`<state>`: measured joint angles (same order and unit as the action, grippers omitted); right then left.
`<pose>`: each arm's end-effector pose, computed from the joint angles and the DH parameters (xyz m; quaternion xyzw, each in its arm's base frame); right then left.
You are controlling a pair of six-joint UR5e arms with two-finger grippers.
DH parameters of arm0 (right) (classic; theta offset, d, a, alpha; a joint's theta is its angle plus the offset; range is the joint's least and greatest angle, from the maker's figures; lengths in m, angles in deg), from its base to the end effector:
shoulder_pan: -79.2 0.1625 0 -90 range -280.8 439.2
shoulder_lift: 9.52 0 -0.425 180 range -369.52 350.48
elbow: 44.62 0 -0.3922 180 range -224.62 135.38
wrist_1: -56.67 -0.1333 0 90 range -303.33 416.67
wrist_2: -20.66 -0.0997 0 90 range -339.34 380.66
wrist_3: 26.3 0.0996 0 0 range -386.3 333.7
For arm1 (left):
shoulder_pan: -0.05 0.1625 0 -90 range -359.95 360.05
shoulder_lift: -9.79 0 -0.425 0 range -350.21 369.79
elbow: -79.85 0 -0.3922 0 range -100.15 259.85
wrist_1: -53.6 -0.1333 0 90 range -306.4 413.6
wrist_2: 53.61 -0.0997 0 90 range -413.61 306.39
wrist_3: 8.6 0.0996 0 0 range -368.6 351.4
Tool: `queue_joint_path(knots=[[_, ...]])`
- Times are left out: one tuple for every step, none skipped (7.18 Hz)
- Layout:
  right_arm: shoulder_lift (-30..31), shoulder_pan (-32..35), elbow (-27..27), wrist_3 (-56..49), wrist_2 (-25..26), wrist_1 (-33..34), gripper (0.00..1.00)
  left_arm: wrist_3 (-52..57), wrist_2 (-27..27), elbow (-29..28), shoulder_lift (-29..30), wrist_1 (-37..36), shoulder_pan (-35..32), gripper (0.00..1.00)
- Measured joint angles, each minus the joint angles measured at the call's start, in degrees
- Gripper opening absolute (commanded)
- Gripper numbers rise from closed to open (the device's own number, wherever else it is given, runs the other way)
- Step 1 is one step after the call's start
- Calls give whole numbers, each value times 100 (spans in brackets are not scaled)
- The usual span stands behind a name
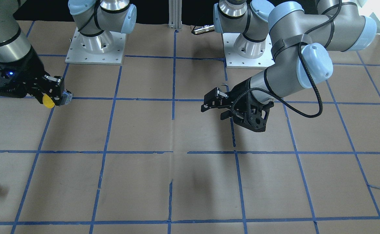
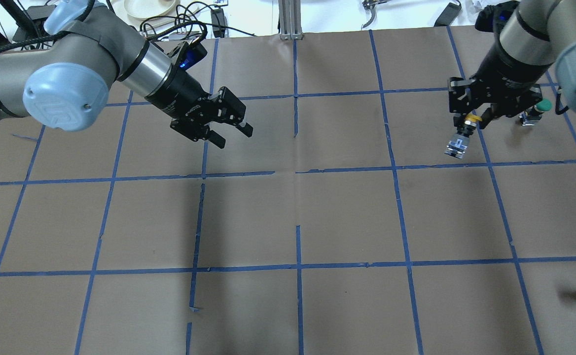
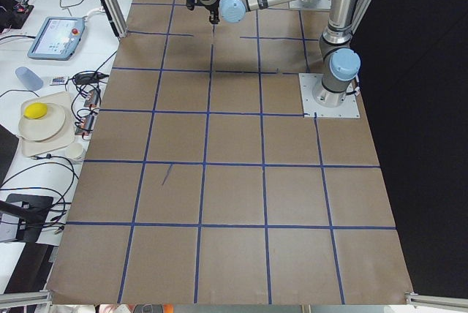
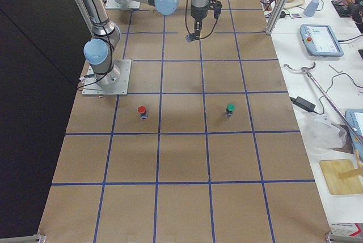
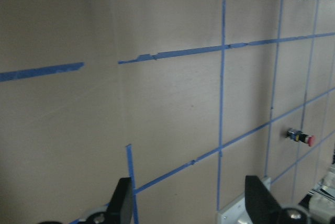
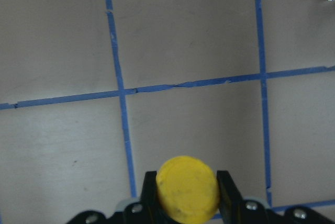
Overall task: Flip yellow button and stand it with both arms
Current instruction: 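Carry the button with the right gripper toward the green button while the left arm withdraws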
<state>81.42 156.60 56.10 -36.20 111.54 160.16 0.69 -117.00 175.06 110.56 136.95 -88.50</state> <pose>0.0227 -0.5025 0.4279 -0.0238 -0.9992 0.0302 0.0138 -0.1642 -0.5447 0.3680 -0.0476 -0.9689 -0.0573 0.2358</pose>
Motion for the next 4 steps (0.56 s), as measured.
queue_joint_path(knots=[[40, -433, 348, -946, 50, 589, 7, -21, -553, -156, 5, -32, -34, 83], [57, -935, 748, -1952, 23, 1295, 7, -29, -982, -336, 15, -5, -97, 84], [59, -1473, 1169, -2907, -223, 1964, 7, -32, -1340, -457, 3, 23, -204, 86], [43, -1974, 1532, -3746, -657, 2520, 6, -32, -1645, -537, -38, 32, -320, 87]])
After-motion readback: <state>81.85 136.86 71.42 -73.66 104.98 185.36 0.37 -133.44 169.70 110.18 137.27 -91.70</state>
